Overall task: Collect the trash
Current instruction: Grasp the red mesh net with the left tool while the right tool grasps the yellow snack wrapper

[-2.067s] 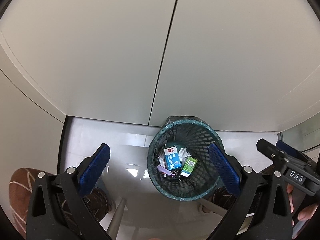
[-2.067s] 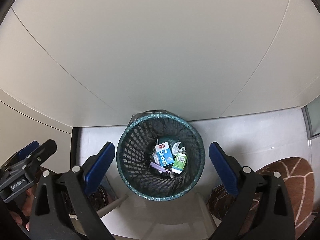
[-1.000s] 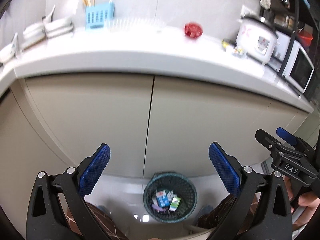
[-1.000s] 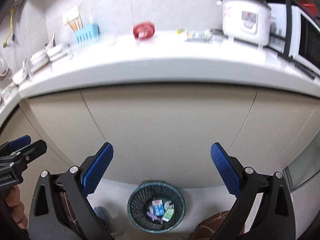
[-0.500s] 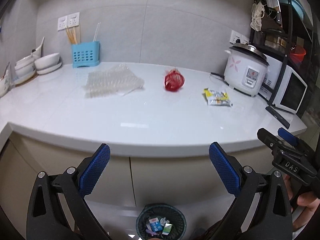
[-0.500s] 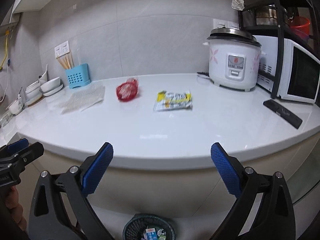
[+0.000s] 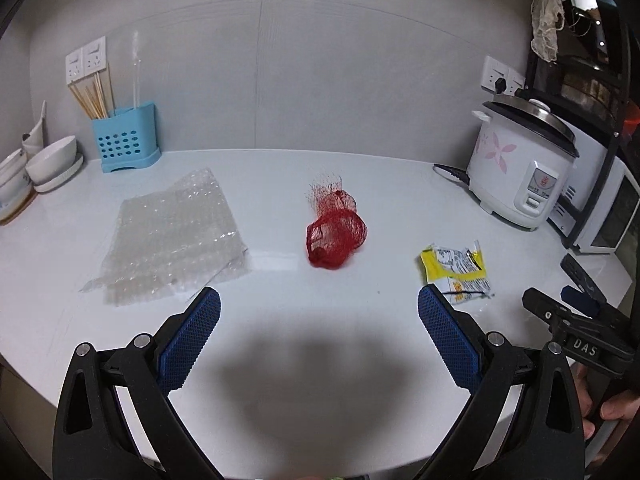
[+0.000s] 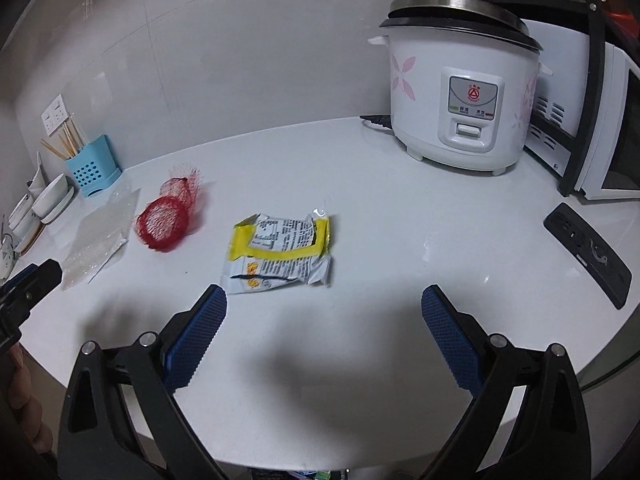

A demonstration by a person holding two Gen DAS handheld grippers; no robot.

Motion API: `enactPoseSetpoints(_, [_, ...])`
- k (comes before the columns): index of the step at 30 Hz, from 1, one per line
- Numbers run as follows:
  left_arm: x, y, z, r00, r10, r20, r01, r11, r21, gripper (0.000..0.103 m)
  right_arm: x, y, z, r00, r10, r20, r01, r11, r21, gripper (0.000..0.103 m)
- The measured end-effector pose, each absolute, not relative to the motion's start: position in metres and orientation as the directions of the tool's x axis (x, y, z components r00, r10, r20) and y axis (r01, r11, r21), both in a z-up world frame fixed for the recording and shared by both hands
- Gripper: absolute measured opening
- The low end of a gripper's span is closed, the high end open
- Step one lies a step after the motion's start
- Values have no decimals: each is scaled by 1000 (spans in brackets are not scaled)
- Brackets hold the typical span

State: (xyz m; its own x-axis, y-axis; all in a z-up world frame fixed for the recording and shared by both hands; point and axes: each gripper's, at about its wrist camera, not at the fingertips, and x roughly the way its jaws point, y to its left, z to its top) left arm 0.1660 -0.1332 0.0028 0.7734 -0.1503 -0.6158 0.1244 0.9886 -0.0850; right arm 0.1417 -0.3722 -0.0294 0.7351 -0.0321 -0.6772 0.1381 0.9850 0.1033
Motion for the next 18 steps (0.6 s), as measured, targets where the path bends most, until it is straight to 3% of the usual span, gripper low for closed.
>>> enactPoseSetpoints(8, [264, -168, -17, 734, -116, -669, 114, 992, -47, 97, 201, -382, -47, 669, 8, -743, 106, 989, 106, 94])
enactPoseSetpoints(18, [317, -182, -53, 666, -91, -741, 93, 995, -39, 97, 258, -377, -77, 589, 73, -805, 77, 986, 146, 94])
